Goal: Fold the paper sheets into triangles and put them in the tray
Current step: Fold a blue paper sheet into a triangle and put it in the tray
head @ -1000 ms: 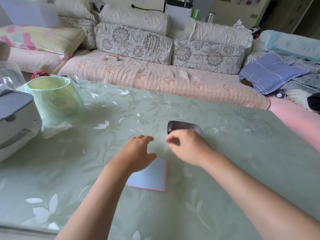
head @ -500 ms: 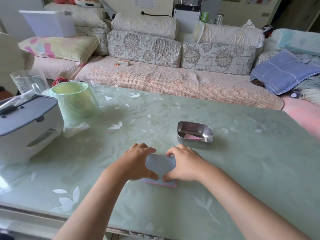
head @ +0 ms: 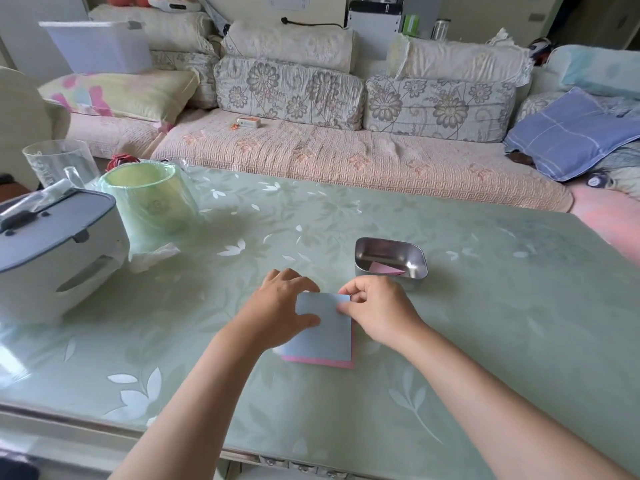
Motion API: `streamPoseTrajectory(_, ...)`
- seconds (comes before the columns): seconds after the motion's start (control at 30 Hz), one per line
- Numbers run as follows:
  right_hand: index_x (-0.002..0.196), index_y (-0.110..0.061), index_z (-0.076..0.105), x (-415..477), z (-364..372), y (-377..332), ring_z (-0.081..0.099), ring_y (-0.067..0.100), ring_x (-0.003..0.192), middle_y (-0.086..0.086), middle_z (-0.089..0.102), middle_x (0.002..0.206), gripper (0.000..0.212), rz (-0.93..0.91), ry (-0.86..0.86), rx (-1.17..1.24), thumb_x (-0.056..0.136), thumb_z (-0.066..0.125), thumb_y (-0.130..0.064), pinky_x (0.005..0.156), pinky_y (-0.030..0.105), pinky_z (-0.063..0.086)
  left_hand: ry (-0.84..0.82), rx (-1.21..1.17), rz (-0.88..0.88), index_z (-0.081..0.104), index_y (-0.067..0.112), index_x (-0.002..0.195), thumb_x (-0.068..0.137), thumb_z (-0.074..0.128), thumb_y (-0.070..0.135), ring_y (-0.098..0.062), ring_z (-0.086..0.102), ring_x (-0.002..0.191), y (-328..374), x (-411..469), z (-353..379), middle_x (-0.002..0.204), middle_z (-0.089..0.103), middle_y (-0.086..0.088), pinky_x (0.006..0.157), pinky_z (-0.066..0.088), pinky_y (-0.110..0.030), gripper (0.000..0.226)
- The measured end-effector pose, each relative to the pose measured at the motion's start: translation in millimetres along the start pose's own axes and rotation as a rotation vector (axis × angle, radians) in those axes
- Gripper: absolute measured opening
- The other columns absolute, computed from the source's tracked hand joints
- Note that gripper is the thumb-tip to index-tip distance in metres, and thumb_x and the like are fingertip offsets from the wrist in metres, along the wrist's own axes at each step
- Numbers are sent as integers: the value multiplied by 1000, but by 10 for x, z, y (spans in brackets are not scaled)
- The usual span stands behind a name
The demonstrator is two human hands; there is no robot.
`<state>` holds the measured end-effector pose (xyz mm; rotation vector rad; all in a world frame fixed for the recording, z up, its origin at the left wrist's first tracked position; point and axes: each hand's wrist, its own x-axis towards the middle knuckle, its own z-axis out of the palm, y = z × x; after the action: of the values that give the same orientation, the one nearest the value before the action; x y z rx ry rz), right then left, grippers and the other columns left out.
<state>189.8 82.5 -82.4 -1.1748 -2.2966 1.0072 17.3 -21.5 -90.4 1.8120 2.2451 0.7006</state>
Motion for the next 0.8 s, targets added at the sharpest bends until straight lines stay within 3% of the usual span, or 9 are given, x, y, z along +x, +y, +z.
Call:
streamPoseTrajectory(0.1, 88, -28, 71, -53, -79, 4, 71, 22, 74, 0, 73, 77, 5, -44, 9, 146, 88, 74, -24, 72, 32, 58, 95, -146, -28, 63, 36, 94, 84, 73, 28, -12, 52, 93, 81, 29, -49, 98, 60, 13, 71, 36, -19, 17)
streamPoseTrajectory(0.2, 102, -34, 64, -150, -193, 58, 70, 22, 78, 6, 72, 88, 16, -72, 24, 206, 93, 67, -20, 69, 20, 53, 113, -282, -95, 57, 41, 77, 85, 71, 24, -2, 55, 71, 185, 52, -52, 85, 66, 15, 58, 37, -9, 23)
streamPoseTrajectory(0.37, 126, -48, 49, -392, -381, 274, 63, 7, 71, -10, 66, 90, 40, -38, -26, 156, 94, 66, -30, 73, 21, 47, 83, -535, -201, 66, 32, 83, 81, 76, 21, -11, 60, 59, 401, 87, 56, 72, 70, 6, 59, 47, -26, 15)
streamPoseTrajectory(0.47, 132, -51, 43, -503, -467, 396, 50, 4, 59, -16, 59, 74, 56, -67, -2, 149, 92, 66, -19, 65, 17, 43, 89, -731, -304, 68, 20, 84, 79, 79, 18, -10, 63, 56, 529, 115, 135, 67, 70, 3, 55, 53, -28, 13)
streamPoseTrajectory(0.57, 137, -62, 34, -558, -568, 455, 50, 14, 59, -10, 62, 76, 78, -128, 19, 167, 90, 53, -1, 61, 20, 44, 59, -928, -378, 70, 13, 85, 82, 77, 13, -13, 65, 60, 621, 143, 194, 77, 71, -7, 55, 55, -26, 8)
streamPoseTrajectory(0.67, 127, -62, 47, -592, -648, 542, 64, 14, 70, -15, 68, 93, 84, -192, -2, 84, 85, 36, 10, 69, 21, 48, 75, -893, -420, 72, 19, 85, 89, 69, 18, -12, 62, 64, 649, 197, 247, 80, 69, 0, 58, 52, -25, 5)
streamPoseTrajectory(0.8, 94, -46, 72, -573, -682, 665, 66, 3, 83, -28, 67, 99, 47, -244, -18, -76, 89, 61, 0, 71, 9, 43, 3, -768, -373, 68, 28, 94, 93, 54, 13, -10, 61, 67, 689, 247, 319, 89, 69, 3, 55, 46, -21, 21)
